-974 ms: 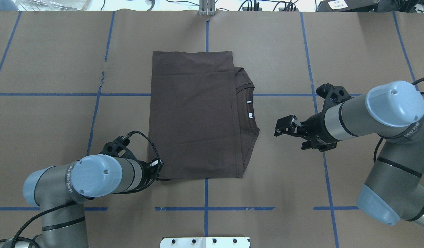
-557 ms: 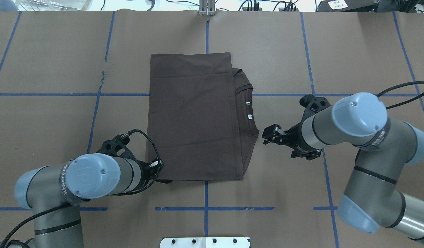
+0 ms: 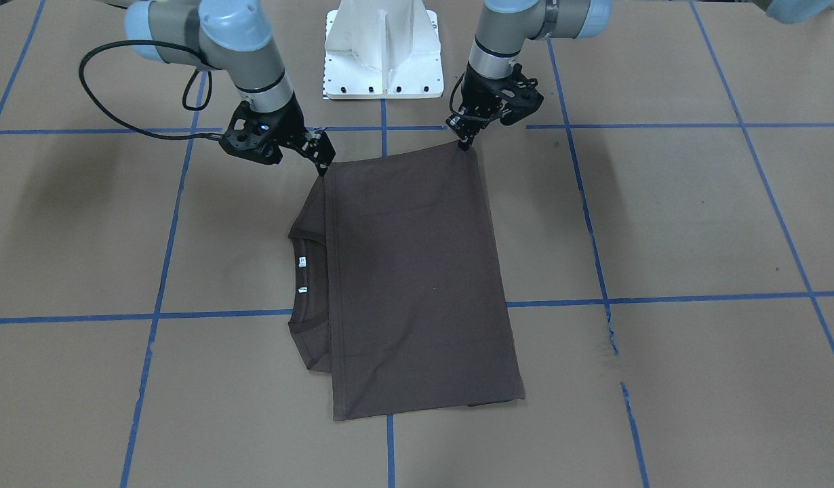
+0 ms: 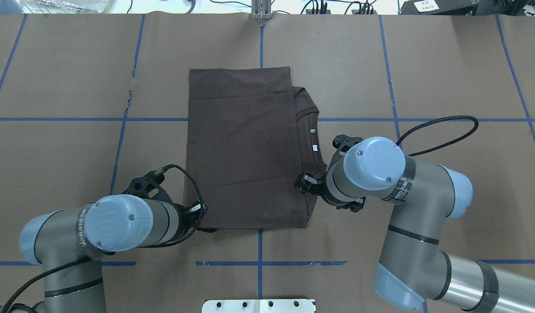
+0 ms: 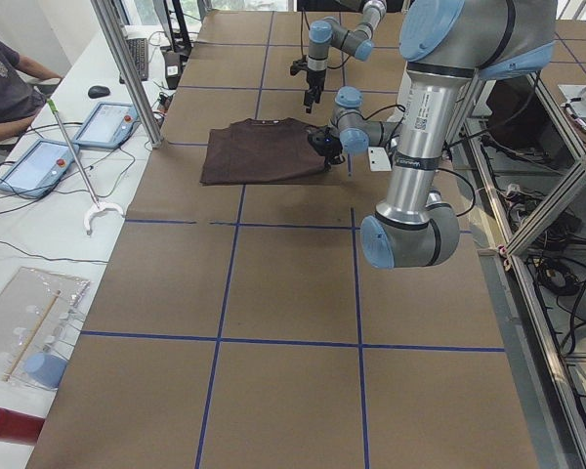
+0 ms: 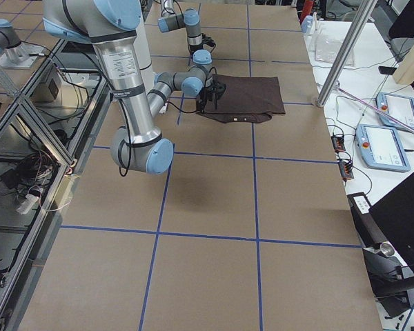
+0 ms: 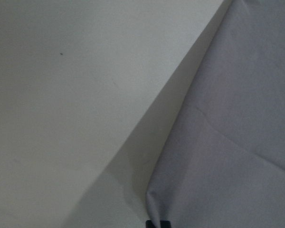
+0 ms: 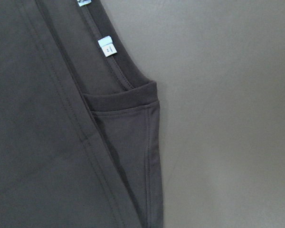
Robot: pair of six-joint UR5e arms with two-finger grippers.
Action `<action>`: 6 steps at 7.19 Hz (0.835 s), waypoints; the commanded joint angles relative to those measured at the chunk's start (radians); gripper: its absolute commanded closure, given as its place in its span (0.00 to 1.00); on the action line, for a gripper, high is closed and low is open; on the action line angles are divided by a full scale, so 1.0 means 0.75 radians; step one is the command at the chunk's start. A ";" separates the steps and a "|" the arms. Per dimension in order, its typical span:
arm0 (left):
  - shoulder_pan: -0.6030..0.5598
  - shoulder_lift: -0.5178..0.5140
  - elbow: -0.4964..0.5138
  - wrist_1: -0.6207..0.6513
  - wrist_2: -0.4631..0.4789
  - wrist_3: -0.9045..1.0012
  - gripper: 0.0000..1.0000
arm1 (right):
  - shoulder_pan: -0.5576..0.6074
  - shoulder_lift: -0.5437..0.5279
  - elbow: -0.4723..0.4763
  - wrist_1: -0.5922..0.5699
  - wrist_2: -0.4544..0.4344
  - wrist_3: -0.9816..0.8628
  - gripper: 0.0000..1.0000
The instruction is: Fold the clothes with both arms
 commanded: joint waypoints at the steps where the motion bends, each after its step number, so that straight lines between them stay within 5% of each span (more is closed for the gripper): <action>1: 0.001 -0.007 -0.001 0.000 0.000 0.000 1.00 | -0.047 0.024 -0.053 -0.006 -0.036 0.032 0.00; 6: 0.001 -0.007 -0.003 0.000 0.002 0.000 1.00 | -0.088 0.106 -0.168 -0.004 -0.040 0.168 0.00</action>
